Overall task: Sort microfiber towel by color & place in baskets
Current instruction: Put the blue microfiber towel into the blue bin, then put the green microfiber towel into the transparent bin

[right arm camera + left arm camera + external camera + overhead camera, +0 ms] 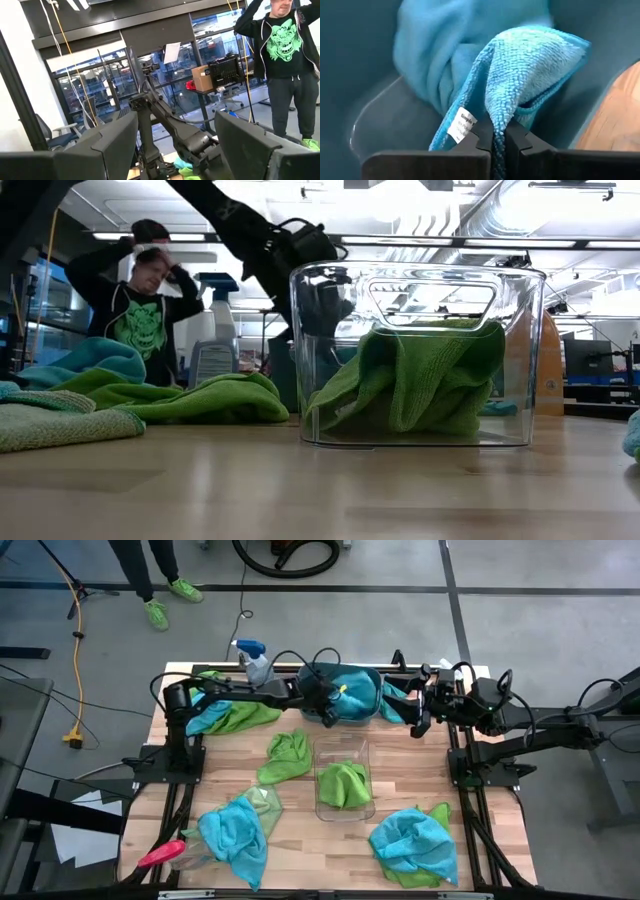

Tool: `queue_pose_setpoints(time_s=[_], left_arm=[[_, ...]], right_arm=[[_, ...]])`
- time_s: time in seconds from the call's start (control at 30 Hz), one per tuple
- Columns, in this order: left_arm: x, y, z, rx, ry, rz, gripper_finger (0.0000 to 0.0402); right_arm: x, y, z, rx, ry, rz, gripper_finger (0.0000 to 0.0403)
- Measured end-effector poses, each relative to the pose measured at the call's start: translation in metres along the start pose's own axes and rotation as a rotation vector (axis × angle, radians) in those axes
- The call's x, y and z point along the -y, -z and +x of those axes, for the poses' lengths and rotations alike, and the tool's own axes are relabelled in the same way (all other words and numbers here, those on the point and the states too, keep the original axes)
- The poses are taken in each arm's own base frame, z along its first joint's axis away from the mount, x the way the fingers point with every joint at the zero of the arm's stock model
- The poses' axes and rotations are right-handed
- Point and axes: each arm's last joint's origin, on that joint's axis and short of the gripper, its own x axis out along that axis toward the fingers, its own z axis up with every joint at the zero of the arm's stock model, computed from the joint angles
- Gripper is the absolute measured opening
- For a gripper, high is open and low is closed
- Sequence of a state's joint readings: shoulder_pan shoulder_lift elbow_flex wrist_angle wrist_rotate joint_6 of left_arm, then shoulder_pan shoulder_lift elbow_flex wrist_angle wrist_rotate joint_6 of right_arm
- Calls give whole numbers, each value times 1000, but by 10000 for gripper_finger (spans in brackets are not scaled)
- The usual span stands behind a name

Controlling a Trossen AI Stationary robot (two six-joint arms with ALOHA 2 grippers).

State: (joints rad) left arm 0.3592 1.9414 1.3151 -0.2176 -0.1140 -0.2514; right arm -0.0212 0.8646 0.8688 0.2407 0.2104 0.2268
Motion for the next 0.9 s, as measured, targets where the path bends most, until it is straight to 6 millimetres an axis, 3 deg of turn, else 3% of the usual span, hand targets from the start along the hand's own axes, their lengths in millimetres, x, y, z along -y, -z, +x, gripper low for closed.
queue_pose_setpoints(time_s=[0.23, 0.47, 0.63, 0.77, 0.9], left_arm=[[-1, -1, -4, -11, 0, -30, 45], [0, -12, -10, -15, 42, -83, 156], [3, -26, -20, -39, 67, -27, 223], [4, -41, -34, -65, 65, 17, 245], [-1, -62, -62, -21, 89, 48, 248]], right_arm=[[0, 2, 0, -20, 5, -4, 261], [0, 2, 0, -21, 5, -5, 261], [0, 2, 0, -21, 5, -5, 261], [0, 2, 0, -22, 5, -5, 261], [0, 2, 0, -22, 5, -16, 261]])
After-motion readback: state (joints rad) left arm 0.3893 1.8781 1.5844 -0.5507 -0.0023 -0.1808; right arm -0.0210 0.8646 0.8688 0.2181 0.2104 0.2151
